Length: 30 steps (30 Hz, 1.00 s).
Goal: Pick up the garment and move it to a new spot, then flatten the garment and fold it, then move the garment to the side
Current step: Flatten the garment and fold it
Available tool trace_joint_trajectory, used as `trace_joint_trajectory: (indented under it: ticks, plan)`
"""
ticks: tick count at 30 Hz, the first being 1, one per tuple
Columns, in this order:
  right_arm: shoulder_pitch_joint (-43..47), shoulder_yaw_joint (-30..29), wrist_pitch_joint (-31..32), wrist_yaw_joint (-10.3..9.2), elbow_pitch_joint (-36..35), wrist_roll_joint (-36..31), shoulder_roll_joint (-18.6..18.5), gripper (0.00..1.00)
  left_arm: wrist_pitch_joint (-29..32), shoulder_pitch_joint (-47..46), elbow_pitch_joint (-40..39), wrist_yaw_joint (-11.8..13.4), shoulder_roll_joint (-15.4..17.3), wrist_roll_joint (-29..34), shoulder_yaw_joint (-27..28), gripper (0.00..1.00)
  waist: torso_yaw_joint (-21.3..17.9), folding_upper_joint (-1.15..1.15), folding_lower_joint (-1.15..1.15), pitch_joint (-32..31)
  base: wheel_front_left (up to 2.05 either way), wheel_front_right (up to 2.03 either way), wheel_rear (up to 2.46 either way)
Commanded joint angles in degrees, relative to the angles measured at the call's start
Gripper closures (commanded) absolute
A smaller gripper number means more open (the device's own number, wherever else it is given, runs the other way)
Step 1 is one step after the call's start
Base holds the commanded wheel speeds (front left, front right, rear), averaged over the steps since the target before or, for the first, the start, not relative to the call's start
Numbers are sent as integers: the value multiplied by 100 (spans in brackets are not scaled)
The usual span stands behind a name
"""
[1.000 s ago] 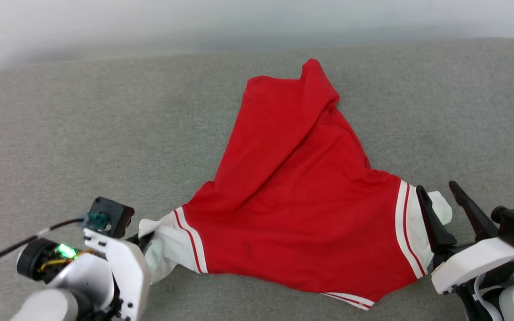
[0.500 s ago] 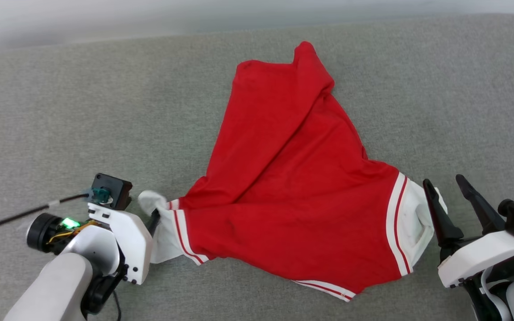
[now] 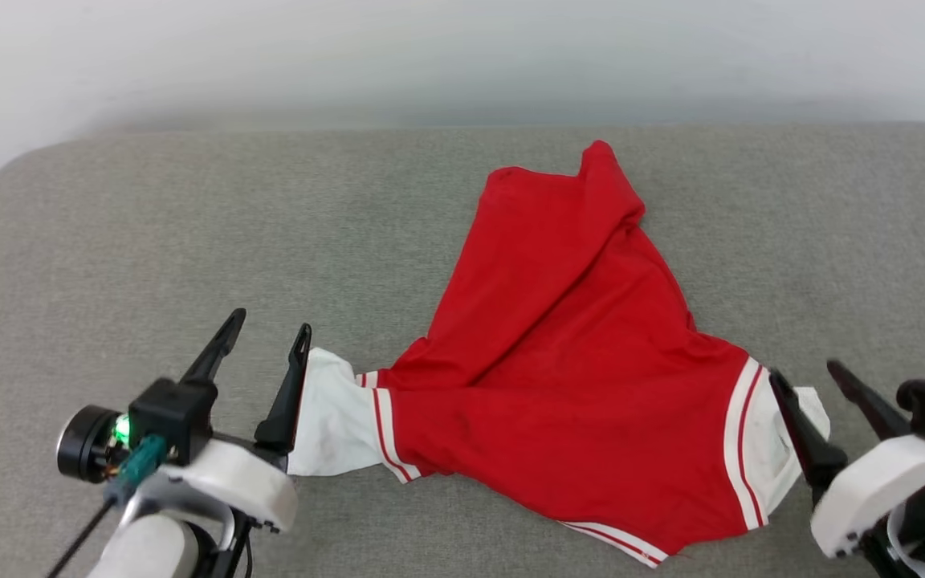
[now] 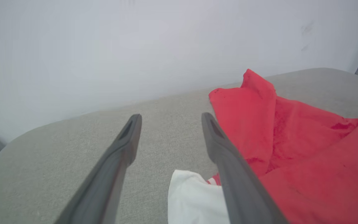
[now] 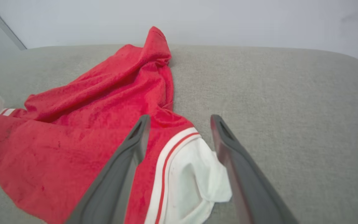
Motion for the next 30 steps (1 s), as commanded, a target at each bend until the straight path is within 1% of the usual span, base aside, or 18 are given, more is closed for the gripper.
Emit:
trace_joint_trajectory:
  ticks: [1,4,6,8,11,13,15,18,19,28,29,30]
  plan:
    - [184,47,375,-2,-110,7,-184,0,-192,146,-210,118,-30,95,58,0,85,0,0,-57,0,0,0]
    - [348,-53,1111,-3,-359,150,-356,0,-360,403,-588,291,-69,227,98,0,158,0,0,-34,0,0,0]
    - [450,-110,1650,-3,-556,131,-491,0,-405,523,-781,371,-78,303,98,0,217,0,0,0,0,0,0]
    - [540,-276,2221,-3,-667,172,-491,0,-417,586,-890,401,-73,368,69,0,286,0,0,51,0,0,0]
    - [608,-408,3103,-3,-764,59,-509,0,-420,601,-953,410,-86,415,18,0,394,0,0,133,0,0,0]
    - [524,-466,3487,-3,-780,112,-356,0,-424,542,-961,399,-102,431,-11,0,463,0,0,199,0,0,0]
    - [432,-426,3710,-3,-755,38,-357,0,-428,484,-957,390,-133,427,-34,0,538,0,0,265,0,0,0]
    - [347,-377,3816,-3,-659,-41,-348,0,-429,434,-934,373,-147,451,-61,0,605,0,0,336,0,0,0]
    - [308,-367,3865,-3,-571,-58,-297,0,-432,414,-922,369,-148,461,-65,0,631,0,0,367,0,0,0]
    - [226,-101,4080,-7,384,-333,-319,0,-450,270,-811,331,-160,462,-105,0,840,0,0,566,0,0,0]
    - [217,-85,4051,-7,474,-328,-325,14,-450,271,-788,319,-157,450,-112,0,846,0,0,571,0,0,0]
    - [198,-94,4004,-8,559,-338,-349,93,-447,273,-762,304,-151,441,-129,0,848,0,0,568,0,0,0]
